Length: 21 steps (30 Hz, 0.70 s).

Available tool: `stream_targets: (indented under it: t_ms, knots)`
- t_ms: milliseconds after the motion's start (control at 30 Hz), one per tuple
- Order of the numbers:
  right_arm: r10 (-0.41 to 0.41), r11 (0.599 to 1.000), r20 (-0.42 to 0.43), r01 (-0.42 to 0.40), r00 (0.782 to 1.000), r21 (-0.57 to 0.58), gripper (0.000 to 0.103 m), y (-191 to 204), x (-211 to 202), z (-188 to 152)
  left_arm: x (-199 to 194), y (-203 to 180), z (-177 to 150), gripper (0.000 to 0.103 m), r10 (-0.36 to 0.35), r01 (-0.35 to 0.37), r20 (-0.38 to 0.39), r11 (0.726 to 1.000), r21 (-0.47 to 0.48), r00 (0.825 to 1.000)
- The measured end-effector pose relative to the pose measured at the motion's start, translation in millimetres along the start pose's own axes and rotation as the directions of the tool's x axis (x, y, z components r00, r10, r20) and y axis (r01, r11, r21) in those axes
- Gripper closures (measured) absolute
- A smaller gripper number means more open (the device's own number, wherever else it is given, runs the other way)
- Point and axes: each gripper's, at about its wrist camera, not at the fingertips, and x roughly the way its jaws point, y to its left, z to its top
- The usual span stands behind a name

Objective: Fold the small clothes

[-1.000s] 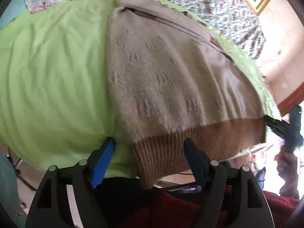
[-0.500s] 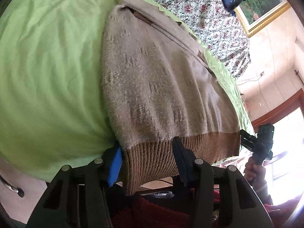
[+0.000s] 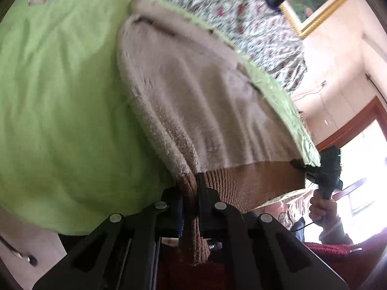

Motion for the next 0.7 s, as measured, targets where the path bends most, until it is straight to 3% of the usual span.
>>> stream_targets:
  t_ms: [200,333,567,700]
  knots:
    - [0.074,0.996,0.053,-0.077,0.996,0.046,0.095,-7,-11,-1,-13,-5,12,0.098,-0.017,0.017,0.055,1.0,-0.004,0.998]
    - [0.166,0.983,0.144,-0.175,0.976,0.05,0.095,3,-30,14,-33,-21,39,0.098,-0.039,0.035,0.142,0.999,0.028,0.989]
    - [0.215,0.976,0.284,-0.213,0.934,-0.04,0.095,34,-50,89,-58,-40,118,0.098,-0.042,0.016,0.347,0.997,0.077,0.937]
    - [0.195,0.981,0.323,-0.182,0.926,-0.071,0.095,41,-34,145,-42,-44,185,0.098,-0.018,-0.028,0.424,0.995,0.1,0.906]
